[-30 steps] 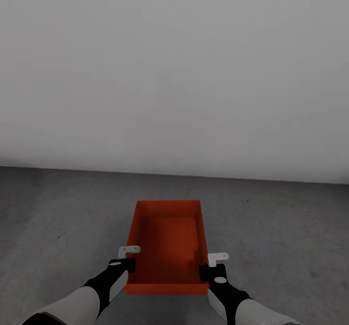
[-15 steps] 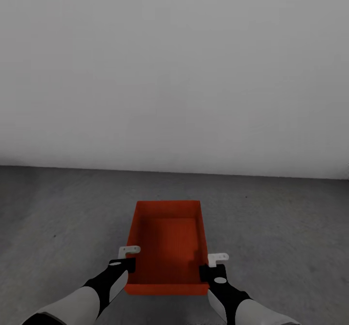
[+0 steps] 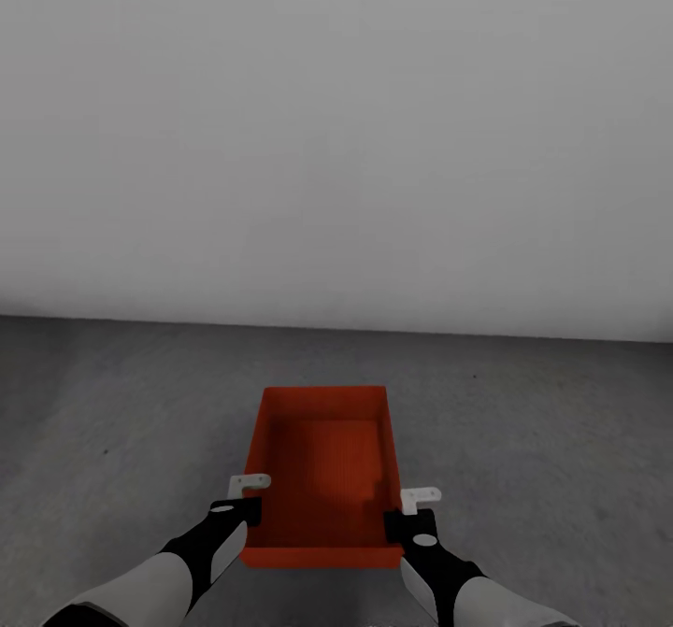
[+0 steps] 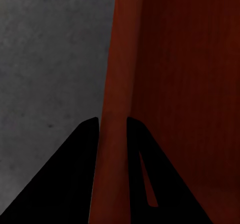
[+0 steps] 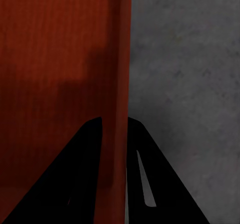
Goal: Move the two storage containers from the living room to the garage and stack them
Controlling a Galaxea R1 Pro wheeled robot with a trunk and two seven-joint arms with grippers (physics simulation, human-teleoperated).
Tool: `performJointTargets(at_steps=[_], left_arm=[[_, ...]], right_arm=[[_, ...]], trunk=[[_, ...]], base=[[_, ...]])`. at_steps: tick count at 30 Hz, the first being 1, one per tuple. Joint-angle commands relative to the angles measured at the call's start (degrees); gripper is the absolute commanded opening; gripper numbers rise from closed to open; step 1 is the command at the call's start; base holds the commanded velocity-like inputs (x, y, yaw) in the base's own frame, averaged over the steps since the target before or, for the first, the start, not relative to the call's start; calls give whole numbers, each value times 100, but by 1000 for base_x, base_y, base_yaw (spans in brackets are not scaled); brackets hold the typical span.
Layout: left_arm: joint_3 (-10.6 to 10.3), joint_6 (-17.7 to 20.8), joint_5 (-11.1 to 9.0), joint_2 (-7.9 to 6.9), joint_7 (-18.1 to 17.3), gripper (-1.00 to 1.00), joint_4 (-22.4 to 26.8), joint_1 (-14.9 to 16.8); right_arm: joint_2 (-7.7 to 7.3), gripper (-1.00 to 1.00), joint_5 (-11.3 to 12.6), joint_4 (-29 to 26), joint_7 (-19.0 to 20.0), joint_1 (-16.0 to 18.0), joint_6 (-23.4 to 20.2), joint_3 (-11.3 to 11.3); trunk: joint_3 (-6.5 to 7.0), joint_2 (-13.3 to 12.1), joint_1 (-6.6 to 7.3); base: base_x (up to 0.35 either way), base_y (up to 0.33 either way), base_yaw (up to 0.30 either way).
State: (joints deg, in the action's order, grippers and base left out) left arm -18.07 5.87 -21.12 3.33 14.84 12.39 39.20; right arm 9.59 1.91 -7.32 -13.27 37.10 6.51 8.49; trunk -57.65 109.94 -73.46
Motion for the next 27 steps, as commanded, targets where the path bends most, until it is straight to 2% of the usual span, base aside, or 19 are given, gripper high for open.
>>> performJointTargets(at_steps=[1,17,27], left_arm=[[456,-248,82,-8,71,-100,29,8],[454,-247,82,-8,71,-100,27,8],[457,-245,82,-4,71,-100,22,8]], right_arm=[[-1,-100,47,170,-20,-1,17,-41],[-1,-100,47,170,-19,-1,24,-41],[2,-100,47,170,-20,-1,26,-41]], trunk=[[-13,2,1],[-43,2,1],[-223,403,-219]], base=[[0,0,-3],[0,0,0],[0,0,0]])
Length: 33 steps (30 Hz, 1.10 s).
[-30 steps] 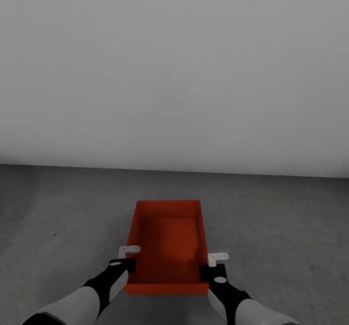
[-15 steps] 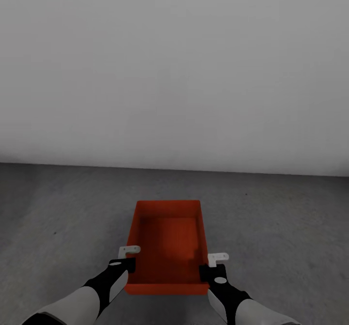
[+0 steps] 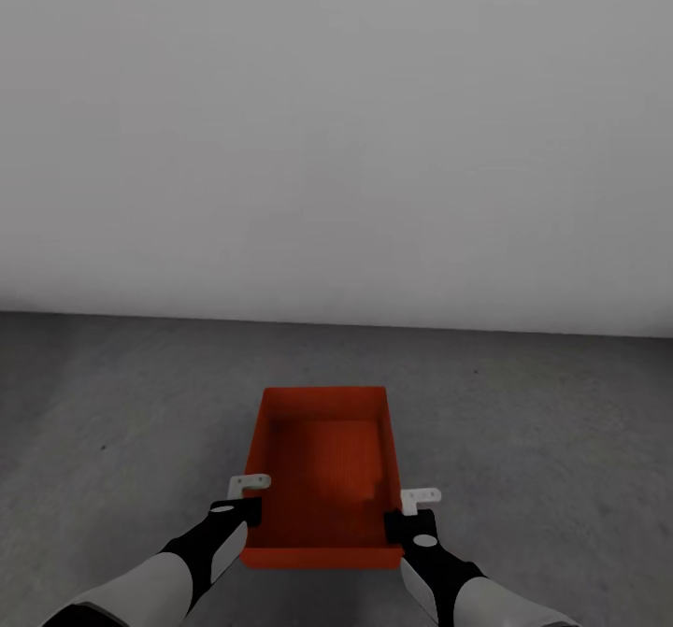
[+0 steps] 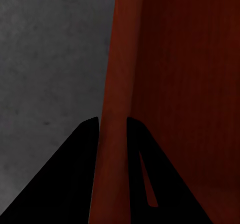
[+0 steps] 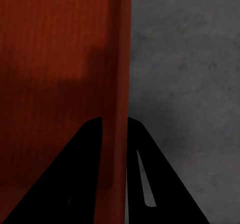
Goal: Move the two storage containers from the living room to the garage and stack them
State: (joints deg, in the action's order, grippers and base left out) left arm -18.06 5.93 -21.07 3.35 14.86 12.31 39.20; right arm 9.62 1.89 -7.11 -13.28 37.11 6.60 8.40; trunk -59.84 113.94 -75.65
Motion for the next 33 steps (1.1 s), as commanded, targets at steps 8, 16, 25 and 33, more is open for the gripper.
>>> performJointTargets(at_steps=[8,16,25,33], left_arm=[[458,-250,77,-8,70,-100,26,9],[454,-251,77,-7,70,-100,33,9],[454,-253,77,-10,70,-100,34,9],[460,-252,77,-10,70,-100,34,9]], right_arm=[[-2,-100,48,149,-22,-2,16,-32],[0,-100,48,149,-23,-2,16,-32],[-1,-100,48,149,-24,-2,16,-32],[-1,-100,48,149,-24,-2,16,-32]], trunk=[[-148,324,-175],[-291,645,-351],[-453,1006,-549],[-597,1327,-725]], base=[[0,0,0],[0,0,0],[0,0,0],[0,0,0]])
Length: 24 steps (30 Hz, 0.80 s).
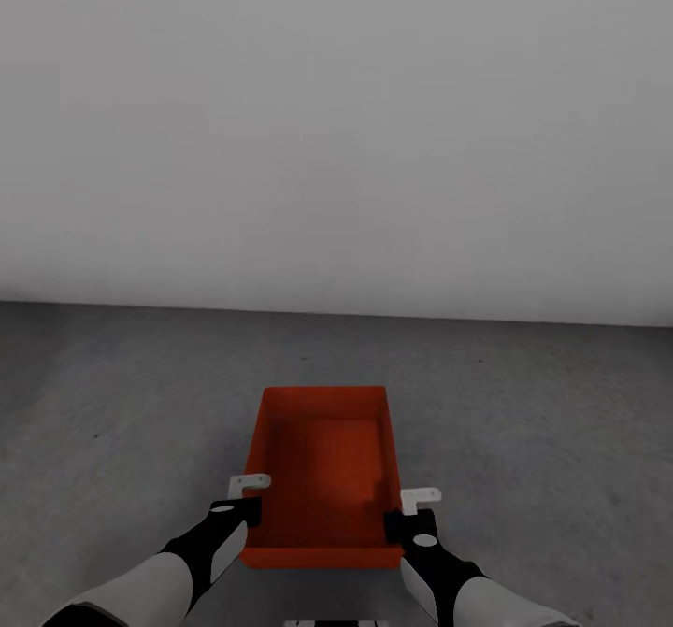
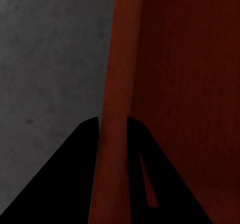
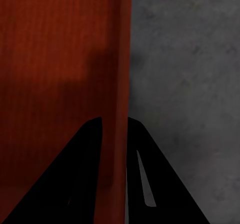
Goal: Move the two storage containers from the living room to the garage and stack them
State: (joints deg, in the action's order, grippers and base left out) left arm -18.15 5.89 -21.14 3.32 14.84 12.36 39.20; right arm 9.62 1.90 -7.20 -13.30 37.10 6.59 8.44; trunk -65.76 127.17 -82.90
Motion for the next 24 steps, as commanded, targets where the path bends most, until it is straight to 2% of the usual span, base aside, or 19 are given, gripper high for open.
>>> performJointTargets(at_steps=[1,24], left_arm=[[466,-247,84,-7,72,-100,29,8],[465,-246,84,-5,72,-100,35,8]], right_arm=[[-1,-100,48,158,-21,-1,18,-36],[-4,-100,48,158,-21,-1,18,-36]], trunk=[[-22,43,-21],[-435,966,-527]], base=[[0,0,0],[0,0,0]])
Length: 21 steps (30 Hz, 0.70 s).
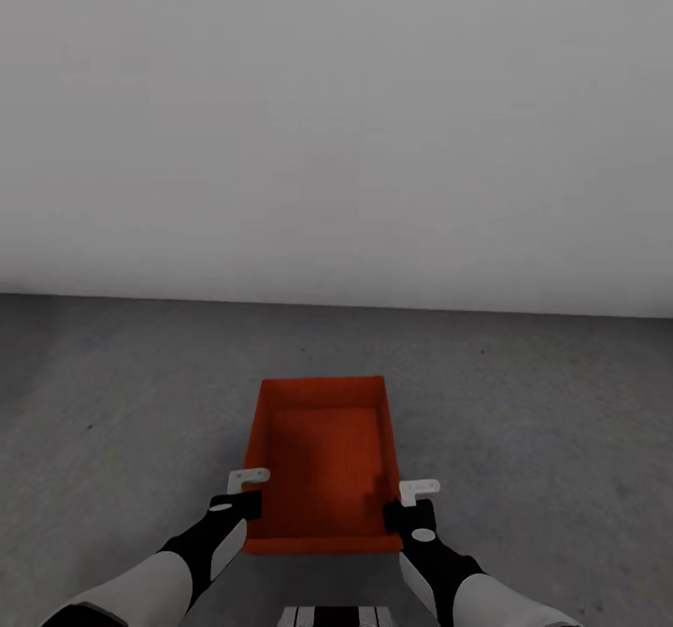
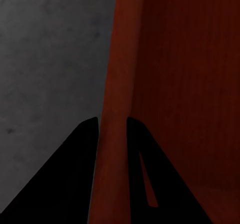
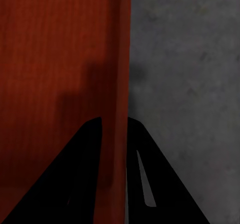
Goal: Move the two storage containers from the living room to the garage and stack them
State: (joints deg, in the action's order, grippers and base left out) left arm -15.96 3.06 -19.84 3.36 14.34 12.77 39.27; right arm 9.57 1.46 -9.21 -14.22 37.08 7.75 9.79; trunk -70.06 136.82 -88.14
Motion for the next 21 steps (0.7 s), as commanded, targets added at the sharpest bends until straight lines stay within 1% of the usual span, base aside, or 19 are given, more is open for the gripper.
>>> performJointTargets(at_steps=[1,21], left_arm=[[248,37,-46,-9,122,-100,-6,2],[249,7,-46,-9,114,-100,15,2]], right_arm=[[1,-100,91,359,73,1,-99,-170],[1,-100,84,359,75,1,-91,-170]], trunk=[[-5,1,-2],[-5,1,-2]], base=[[0,0,0],[0,0,0]])
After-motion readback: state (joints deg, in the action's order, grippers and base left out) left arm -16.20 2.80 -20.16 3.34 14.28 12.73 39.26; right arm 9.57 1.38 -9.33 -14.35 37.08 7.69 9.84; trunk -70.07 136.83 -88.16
